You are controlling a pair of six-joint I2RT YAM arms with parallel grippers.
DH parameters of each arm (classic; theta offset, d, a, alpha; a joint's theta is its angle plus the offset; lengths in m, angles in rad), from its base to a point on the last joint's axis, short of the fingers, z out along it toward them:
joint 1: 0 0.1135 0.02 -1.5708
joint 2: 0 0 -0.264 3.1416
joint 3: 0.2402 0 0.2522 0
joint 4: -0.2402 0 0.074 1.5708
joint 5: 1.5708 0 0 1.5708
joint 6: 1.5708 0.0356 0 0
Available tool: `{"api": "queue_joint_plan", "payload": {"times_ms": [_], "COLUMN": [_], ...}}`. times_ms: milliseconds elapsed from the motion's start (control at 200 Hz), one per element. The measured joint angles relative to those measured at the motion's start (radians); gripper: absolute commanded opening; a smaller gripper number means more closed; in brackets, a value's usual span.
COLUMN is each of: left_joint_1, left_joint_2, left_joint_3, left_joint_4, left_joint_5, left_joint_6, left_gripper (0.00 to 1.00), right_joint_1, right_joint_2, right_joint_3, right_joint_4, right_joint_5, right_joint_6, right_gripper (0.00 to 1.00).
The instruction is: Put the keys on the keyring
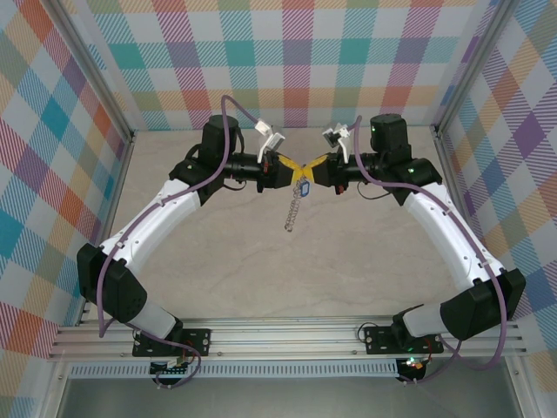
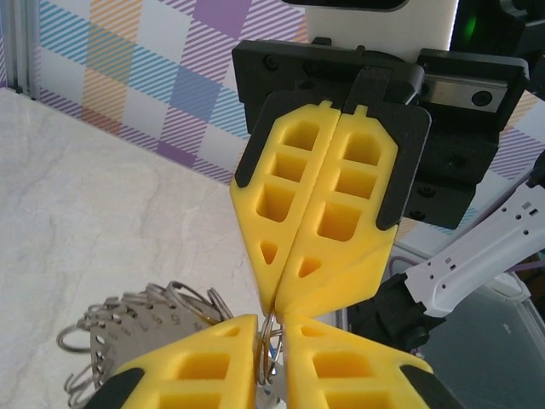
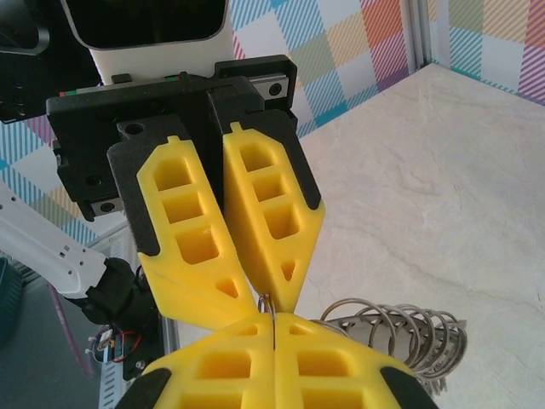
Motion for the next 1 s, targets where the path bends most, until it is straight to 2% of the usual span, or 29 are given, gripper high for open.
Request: {"api": "queue_joint_plan", "payload": {"times_ms": [125,415,460,520,600,805,1000], "left_joint_1": [-0.006,-0.016,-0.019,-0.023,-0.038,-0.051,-0.051], "left_joint_2": [0.008,0.021,0.019,0.015,0.011,0.010,-0.025], "left_joint_3": [0.000,-0.009,-0.021,-0.050,-0.091,-0.132,-0.139], "left_joint_4": [0.010,0.068,0.097,0.151,0.206,0.277,0.346], "left_joint_5": [0.005,-0.004,-0.018,-0.043,-0.089,-0.171,-0.204], "left_joint_6": [-0.001,-0.045,-0.064,-0.100,-0.143,-0.235,-0.305], "left_gripper": [0.00,0.00,0.00,0.00,0.00,0.00,0.00], "right_joint_1": [-0.006,-0.018,-0.021,-0.027,-0.027,-0.074,-0.101], "right_joint_2": [0.000,0.000,0.000,0.000,-0.004,-0.143,-0.323], "right_joint_3": [-0.005,-0.008,-0.011,-0.020,-0.037,-0.171,-0.368], "right_joint_4": [0.006,0.024,0.034,0.049,0.089,0.206,0.358], "right_joint_5": [-0.003,-0.003,0.000,0.007,0.005,0.037,0.169], "right_joint_6": [0.012,0.051,0.059,0.079,0.105,0.199,0.305], "right_gripper": [0.00,0.00,0.12,0.35,0.50,0.55,0.56]}}
